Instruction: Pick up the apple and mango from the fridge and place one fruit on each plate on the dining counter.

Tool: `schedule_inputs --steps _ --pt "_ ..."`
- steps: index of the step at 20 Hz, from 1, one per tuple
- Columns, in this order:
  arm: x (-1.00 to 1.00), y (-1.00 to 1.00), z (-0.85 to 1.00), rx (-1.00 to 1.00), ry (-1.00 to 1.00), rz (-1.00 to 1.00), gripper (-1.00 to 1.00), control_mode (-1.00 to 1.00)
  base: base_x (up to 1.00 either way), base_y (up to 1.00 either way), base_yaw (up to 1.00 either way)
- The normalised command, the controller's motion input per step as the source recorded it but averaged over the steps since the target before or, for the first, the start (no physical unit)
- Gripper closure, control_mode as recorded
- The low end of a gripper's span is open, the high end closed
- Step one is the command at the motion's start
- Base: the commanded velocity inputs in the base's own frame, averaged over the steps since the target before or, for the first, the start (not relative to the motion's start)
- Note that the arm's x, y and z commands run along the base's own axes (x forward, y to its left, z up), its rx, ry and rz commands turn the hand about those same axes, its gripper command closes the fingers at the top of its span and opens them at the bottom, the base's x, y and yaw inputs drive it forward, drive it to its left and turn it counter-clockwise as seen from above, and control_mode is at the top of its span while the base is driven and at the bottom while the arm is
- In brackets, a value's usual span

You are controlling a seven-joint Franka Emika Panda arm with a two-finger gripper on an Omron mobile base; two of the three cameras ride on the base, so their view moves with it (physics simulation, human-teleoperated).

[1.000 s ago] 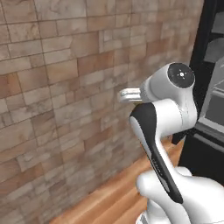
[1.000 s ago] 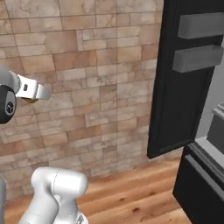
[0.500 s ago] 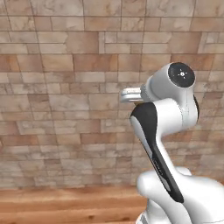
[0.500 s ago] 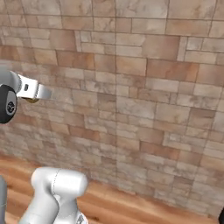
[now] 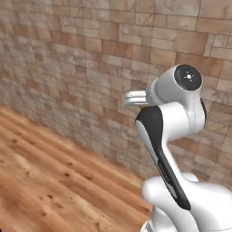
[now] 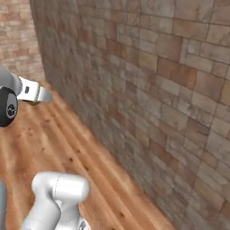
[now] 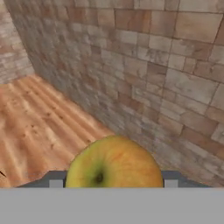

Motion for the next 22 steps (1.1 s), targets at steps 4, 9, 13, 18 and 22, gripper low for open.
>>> schedule_inputs --steps 4,9,13,18,22 --pt "0.00 0.00 0.00 0.00 0.00 0.00 1.00 1.00 0.00 0.00 1.00" --pt "0.00 0.00 0.00 0.00 0.00 0.00 1.00 1.00 0.16 -0.06 0.86" --pt "0.00 0.00 0.00 0.00 0.00 0.00 1.00 1.00 0.93 -0.33 0.54" --pt "0.00 0.00 0.00 0.00 0.00 0.00 1.00 1.00 1.00 -0.54 0.36" --pt "0.00 0.00 0.00 0.00 0.00 0.00 1.00 1.00 0.98 -0.62 0.34"
